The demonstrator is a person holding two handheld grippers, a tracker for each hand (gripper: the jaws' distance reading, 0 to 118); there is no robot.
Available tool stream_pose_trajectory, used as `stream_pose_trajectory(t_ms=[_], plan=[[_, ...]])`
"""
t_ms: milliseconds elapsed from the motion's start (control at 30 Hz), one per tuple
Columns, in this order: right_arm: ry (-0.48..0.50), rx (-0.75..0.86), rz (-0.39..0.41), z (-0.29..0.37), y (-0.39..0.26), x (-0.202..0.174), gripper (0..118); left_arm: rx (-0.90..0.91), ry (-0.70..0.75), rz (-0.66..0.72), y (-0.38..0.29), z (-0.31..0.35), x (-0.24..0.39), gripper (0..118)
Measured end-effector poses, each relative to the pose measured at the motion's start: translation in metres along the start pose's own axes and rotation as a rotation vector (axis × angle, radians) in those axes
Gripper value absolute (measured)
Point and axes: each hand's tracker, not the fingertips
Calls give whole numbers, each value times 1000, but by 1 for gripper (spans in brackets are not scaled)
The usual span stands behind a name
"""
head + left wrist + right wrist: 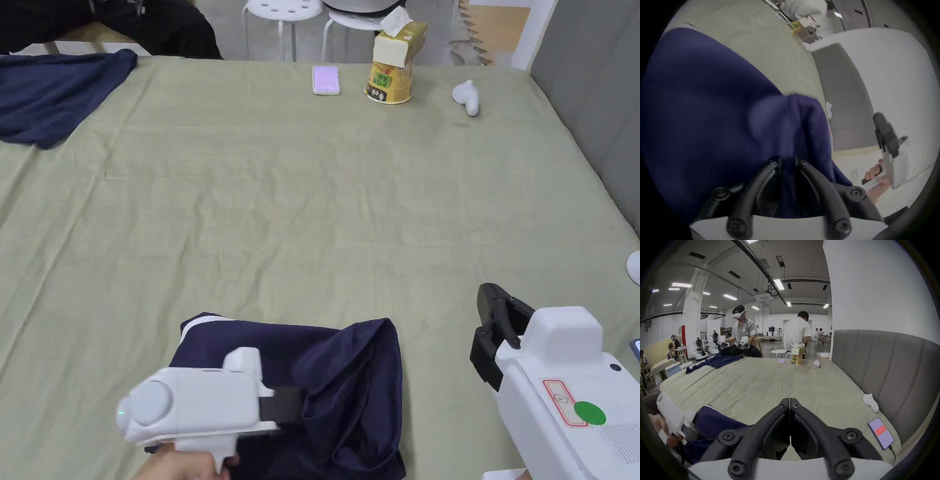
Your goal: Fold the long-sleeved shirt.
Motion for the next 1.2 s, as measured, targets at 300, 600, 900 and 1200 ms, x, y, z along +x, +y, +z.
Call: stream_pose_trajectory(t_ms=[300, 600, 900, 1200], plan=[[-9, -18, -8, 3, -5, 5, 0, -69, 48, -144, -19, -63, 52, 18], [26, -33, -26, -2, -4, 2, 0, -1, -82, -117, -14, -25, 69, 18], [268, -188, 4, -41, -34, -61, 0, 384, 69, -45, 26, 161, 4, 18], [369, -522, 144, -90, -127, -127, 0, 347, 195, 110, 28, 179, -70, 26]])
